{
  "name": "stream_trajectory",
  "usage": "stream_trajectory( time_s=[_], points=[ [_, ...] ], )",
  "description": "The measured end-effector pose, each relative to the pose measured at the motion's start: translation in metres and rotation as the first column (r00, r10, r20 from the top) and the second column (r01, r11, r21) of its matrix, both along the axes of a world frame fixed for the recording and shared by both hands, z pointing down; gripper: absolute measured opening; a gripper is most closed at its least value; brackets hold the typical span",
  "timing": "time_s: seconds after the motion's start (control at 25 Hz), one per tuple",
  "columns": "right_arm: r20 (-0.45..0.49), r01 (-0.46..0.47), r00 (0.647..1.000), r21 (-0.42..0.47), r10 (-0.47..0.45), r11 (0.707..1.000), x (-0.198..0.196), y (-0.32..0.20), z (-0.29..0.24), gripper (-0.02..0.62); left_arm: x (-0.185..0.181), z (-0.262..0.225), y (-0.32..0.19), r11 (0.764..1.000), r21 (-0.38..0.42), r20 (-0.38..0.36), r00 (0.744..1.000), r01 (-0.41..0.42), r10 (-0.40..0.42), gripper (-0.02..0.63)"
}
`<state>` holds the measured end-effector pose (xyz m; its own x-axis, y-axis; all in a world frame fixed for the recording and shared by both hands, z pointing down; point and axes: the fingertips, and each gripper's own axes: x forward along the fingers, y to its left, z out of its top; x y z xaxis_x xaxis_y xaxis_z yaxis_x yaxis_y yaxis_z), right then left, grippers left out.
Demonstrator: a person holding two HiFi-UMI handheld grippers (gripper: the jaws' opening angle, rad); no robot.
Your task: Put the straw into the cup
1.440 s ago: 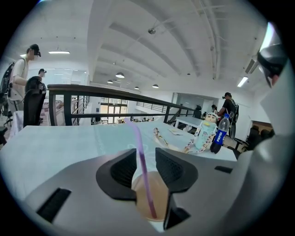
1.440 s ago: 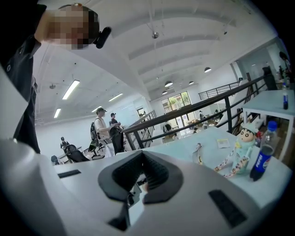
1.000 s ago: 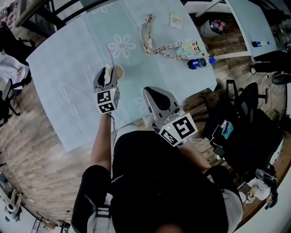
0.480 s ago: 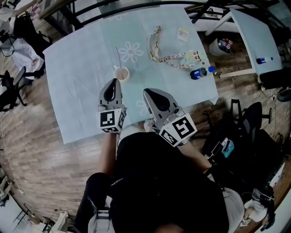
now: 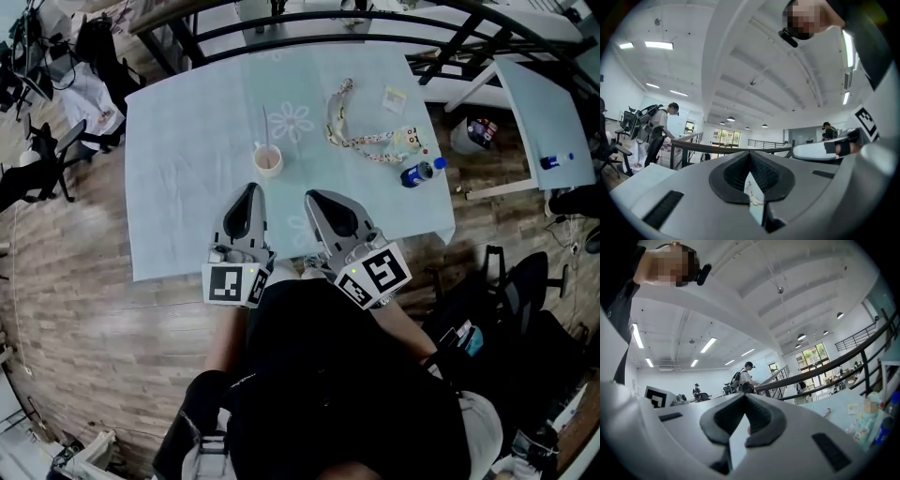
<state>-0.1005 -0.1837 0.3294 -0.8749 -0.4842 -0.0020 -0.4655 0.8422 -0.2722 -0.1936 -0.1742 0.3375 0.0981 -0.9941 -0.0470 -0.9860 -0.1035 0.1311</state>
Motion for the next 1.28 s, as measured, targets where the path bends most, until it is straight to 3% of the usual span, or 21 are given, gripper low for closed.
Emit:
stream_trajectory(
  time_s=[0.16,0.56,0.96,1.28],
  points=[
    [0.015,0.016,1.000,0.029,-0.016,0.999,0.012,0.010,-0.008,0.008,0.023,-0.013,0.022,0.999,0.040,-0.050,0.999,-0.018,0.020,0.014],
    [0.028,0.079,0.996,0.106,-0.083,0.991,0.017,0.038,-0.028,0.008,0.060,-0.040,0.051,0.995,0.101,-0.003,1.000,-0.027,0.027,0.014],
    [0.021,0.139,0.989,0.159,-0.144,0.977,0.001,0.051,-0.038,0.008,0.043,-0.049,0.064,0.991,0.127,0.008,0.999,0.032,-0.033,0.014],
    [0.016,0.168,0.985,0.156,-0.172,0.973,-0.015,0.054,-0.036,0.008,0.022,-0.051,0.074,0.984,0.151,-0.050,0.995,0.094,-0.088,0.014]
  ],
)
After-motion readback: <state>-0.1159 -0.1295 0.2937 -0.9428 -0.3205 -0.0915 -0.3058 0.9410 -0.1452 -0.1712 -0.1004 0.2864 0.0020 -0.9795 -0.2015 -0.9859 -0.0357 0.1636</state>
